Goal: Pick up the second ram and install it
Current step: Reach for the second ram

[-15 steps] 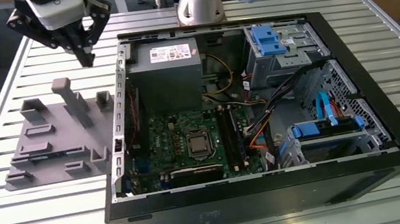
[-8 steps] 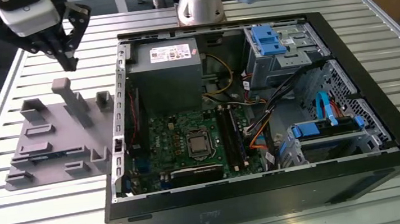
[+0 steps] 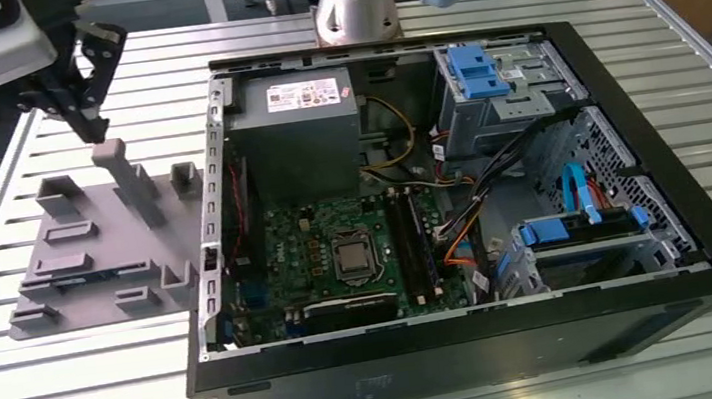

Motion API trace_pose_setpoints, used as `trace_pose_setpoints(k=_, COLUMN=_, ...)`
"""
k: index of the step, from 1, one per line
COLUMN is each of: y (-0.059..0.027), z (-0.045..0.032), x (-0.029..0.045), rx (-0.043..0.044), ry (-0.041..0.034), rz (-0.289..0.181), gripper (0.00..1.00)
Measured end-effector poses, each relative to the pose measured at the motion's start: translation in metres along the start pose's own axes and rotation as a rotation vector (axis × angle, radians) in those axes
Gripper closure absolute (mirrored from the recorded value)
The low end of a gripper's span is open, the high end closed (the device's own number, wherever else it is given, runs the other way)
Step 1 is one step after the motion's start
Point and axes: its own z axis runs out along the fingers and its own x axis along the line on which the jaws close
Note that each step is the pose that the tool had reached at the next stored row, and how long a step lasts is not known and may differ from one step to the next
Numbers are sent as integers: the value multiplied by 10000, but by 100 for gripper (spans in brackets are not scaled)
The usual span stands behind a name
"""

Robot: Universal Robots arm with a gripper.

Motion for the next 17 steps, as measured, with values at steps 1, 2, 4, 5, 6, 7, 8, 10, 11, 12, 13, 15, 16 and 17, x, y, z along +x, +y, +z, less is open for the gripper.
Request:
trace_pose_setpoints(k=1, y=-17, z=0, x=37, rx=0, ry=0, rz=0, gripper=89)
trace_pose_setpoints(k=2, y=-32, z=1, x=72, rx=0, ry=1, rz=-1, gripper=89)
trace_pose_setpoints(k=4, y=-60, z=2, x=148, rx=0, ry=0, rz=0, gripper=89)
trace_pose_setpoints(k=5, y=-74, z=3, x=187, rx=0, ry=0, rz=1, gripper=89)
trace_pose_setpoints(k=6, y=-88, z=3, x=225, rx=1, ry=1, rz=1, gripper=89)
trace_pose_setpoints(k=7, y=-103, z=3, x=265, rx=0, ry=0, rz=1, gripper=89)
trace_pose_setpoints(k=8, y=-118, z=4, x=301, rx=0, ry=0, rz=1, gripper=89)
trace_pose_setpoints(k=10, y=-148, z=4, x=375, rx=0, ry=0, rz=0, gripper=89)
trace_pose_setpoints(k=11, y=-163, z=5, x=413, rx=0, ry=1, rz=0, gripper=89)
trace_pose_setpoints(k=12, y=-177, z=6, x=452, rx=-1, ry=-1, rz=0, gripper=89)
trace_pose_setpoints(k=13, y=-191, z=5, x=490, rx=1, ry=1, rz=0, gripper=89)
trace_pose_setpoints(k=15, y=-219, z=7, x=571, rx=0, ry=0, rz=0, gripper=89)
trace_pose_setpoints(k=16, y=-229, z=7, x=607, rx=0, ry=1, rz=1, gripper=89)
trace_pose_setpoints(k=17, y=-234, z=6, x=631, rx=0, ry=0, rz=1, gripper=89)
